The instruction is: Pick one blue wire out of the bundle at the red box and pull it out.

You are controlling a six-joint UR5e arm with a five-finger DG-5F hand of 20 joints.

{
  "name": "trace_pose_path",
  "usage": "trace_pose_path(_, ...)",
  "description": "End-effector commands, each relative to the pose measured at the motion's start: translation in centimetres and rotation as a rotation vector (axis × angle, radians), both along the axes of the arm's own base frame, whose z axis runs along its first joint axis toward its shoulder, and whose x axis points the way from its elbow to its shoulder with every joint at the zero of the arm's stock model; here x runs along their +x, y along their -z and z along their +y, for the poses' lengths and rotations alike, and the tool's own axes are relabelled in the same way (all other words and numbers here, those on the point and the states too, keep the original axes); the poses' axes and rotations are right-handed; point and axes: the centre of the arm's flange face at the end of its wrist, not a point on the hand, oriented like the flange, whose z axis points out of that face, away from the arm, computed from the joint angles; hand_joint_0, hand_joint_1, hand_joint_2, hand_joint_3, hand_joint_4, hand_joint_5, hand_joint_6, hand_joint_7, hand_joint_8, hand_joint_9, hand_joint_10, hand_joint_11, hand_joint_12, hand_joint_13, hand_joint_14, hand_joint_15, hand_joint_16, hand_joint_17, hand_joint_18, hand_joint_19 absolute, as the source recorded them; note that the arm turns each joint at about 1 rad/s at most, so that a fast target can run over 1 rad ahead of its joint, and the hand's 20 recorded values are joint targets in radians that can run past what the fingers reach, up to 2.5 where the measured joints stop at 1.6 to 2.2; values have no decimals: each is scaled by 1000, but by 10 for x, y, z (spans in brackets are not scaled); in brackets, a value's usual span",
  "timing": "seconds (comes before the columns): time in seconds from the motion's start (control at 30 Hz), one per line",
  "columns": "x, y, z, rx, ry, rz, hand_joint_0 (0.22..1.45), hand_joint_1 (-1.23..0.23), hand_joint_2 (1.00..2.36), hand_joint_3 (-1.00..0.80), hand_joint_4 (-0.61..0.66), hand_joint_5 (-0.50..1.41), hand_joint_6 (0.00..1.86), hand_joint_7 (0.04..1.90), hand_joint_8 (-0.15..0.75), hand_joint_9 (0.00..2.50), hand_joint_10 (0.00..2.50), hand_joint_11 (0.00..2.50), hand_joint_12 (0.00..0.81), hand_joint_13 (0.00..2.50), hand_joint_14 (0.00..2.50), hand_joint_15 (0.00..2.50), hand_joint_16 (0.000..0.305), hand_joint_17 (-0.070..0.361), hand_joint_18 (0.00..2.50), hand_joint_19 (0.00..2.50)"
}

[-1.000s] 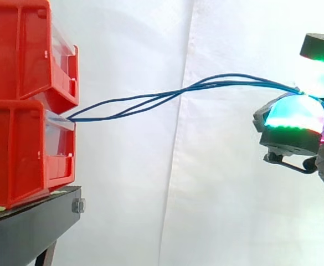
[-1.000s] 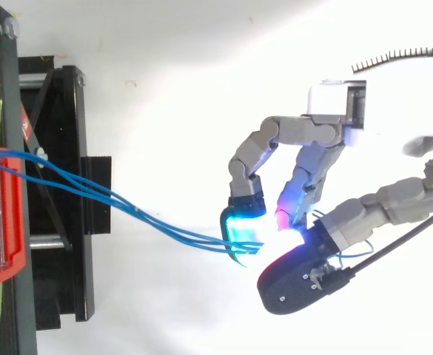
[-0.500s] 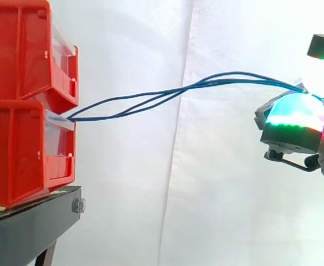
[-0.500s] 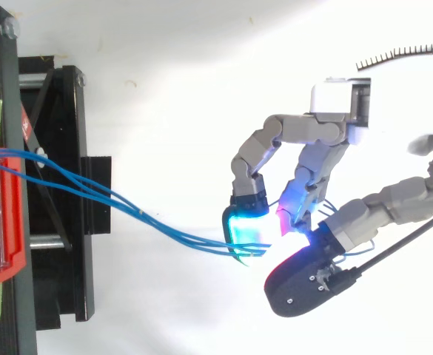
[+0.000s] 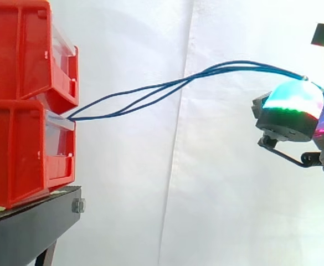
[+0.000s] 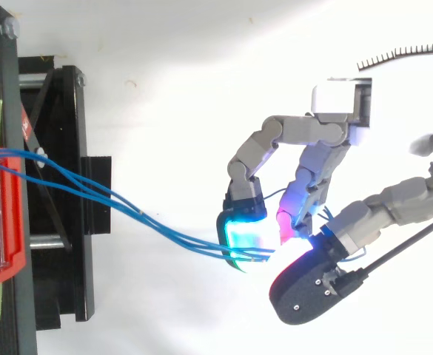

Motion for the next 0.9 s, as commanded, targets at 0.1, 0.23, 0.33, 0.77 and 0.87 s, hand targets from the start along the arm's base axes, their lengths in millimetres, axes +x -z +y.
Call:
trace_pose_path(0.1,-1,0,1,11,-4,6,702,-890,1000,-500,-311,-148,962,971,188,1119,10,658,352,1049,20,611,41,92,948,466)
trace_pose_path(0.23,-1,0,1,12,-7,9,596,-799,1000,-500,-255,-123,924,906,186,1139,8,632,362,1051,20,617,43,96,921,510)
trace_pose_path(0.33,-1,0,1,12,-7,9,567,-687,1000,-500,-236,-112,905,952,196,1188,11,623,366,1061,22,627,44,100,912,536)
trace_pose_path(0.77,-1,0,1,12,-7,9,572,-684,1006,-406,-43,-143,935,970,234,1174,10,656,393,1065,22,644,49,111,899,569)
trace_pose_path(0.87,-1,0,0,12,-6,9,611,-805,1005,-434,-10,-174,960,884,228,1103,11,681,394,1045,20,643,50,113,906,540)
